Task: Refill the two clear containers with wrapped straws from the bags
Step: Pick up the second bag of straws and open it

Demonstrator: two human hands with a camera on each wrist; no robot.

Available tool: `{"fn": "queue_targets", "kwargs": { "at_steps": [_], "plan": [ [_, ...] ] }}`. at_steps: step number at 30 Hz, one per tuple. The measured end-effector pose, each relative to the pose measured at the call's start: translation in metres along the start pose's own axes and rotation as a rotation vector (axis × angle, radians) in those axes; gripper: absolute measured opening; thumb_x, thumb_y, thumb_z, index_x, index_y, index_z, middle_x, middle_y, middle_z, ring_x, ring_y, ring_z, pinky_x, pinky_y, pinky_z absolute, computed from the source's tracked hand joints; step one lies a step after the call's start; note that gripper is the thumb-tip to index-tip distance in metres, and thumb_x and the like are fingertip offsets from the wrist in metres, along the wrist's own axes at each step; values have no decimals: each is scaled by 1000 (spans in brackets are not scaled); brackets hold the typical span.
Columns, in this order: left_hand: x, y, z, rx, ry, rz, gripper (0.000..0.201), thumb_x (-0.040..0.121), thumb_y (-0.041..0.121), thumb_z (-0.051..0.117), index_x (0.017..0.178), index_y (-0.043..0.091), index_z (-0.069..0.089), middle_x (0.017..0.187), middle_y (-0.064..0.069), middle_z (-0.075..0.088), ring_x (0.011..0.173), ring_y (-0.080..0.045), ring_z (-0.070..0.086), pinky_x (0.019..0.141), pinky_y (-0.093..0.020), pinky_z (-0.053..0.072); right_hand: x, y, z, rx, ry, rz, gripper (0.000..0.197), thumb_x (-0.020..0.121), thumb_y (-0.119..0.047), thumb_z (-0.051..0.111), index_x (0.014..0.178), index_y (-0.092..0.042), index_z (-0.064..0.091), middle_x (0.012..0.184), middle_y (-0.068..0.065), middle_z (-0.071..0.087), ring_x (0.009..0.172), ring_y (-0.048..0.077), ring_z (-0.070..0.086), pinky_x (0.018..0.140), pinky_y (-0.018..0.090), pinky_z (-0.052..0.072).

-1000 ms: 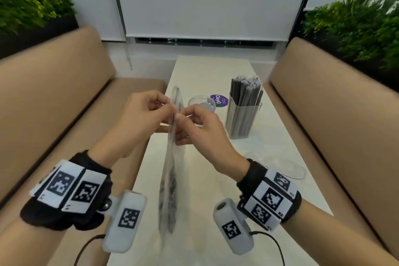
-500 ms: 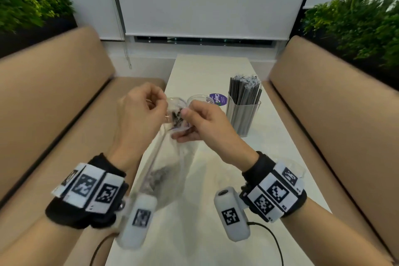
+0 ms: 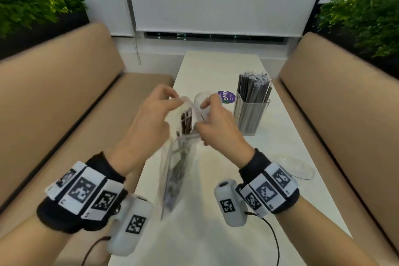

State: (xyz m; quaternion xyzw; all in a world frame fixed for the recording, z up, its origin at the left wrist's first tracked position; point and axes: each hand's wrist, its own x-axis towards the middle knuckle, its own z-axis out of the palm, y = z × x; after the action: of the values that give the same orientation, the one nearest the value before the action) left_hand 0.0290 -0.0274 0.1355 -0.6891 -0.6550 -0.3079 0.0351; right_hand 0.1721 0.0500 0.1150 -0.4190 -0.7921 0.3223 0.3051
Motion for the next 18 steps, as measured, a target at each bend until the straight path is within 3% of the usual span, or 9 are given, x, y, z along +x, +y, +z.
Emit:
{"fn": "queue_targets", "kwargs": {
  "at_steps": [3,5,7,8,10,11,13,16,18],
  "plan": [
    [-12,-40,-15,289,12,-102,61,74,-18,58,109,29,77,124,-13,52,101,-35,53,62,-36,44,1,23,-30,7,8,117,23,84,2,58,103,-8,50,77,2,56,57,26,61,49,37,57],
    [-17,-67,-13,291,-4,-265,55,76,-7,64,118,27,72,130,-13,47,105,-36,52,76,-39,48,0,35,-41,100,-34,210,17,85,4,55,95,-9,56,74,7,58,56,21,60,45,29,55],
    [-19,-68,-3,-76,-65,-463,60,77,13,72,135,18,60,134,-14,51,113,-39,58,90,-31,46,-2,36,-35,227,-105,261,13,89,2,54,86,-11,57,76,13,61,54,18,60,47,26,55],
    [-19,-63,3,-340,-79,-581,70,77,22,75,143,18,50,132,-11,56,110,-38,63,91,-37,51,-3,36,-27,282,-147,270,14,91,0,55,84,-11,57,77,14,62,52,17,60,48,27,55],
    [-16,-45,16,-769,-97,-787,91,82,19,77,155,27,23,121,-2,64,86,-24,73,73,-40,60,-7,35,-10,357,-226,265,11,93,-2,56,85,-9,59,76,11,59,49,15,59,49,28,55],
    [-16,-43,23,-823,-121,-789,103,82,11,78,157,32,11,121,2,60,74,-17,70,61,-33,59,-8,36,-4,382,-242,259,10,93,-2,56,87,-8,60,73,10,57,49,15,58,49,28,55],
    [-23,-50,26,-585,-197,-591,117,77,-3,77,156,37,1,128,4,46,82,-13,62,56,-26,54,-11,43,-5,412,-205,269,13,93,1,55,86,-8,62,70,9,54,47,13,57,47,25,53],
    [-33,-82,17,-90,-164,-356,100,78,-11,64,146,43,15,113,-3,42,99,-15,46,92,-39,47,-14,56,-17,379,-118,306,14,94,0,56,84,-8,62,66,9,54,47,13,54,44,23,50],
    [-35,-93,15,4,-210,-331,96,77,-12,56,142,54,30,114,-1,40,105,-22,47,100,-43,43,-17,58,-14,356,-98,314,13,94,-2,55,85,-6,64,64,10,53,49,15,53,45,24,51]
  ]
}}
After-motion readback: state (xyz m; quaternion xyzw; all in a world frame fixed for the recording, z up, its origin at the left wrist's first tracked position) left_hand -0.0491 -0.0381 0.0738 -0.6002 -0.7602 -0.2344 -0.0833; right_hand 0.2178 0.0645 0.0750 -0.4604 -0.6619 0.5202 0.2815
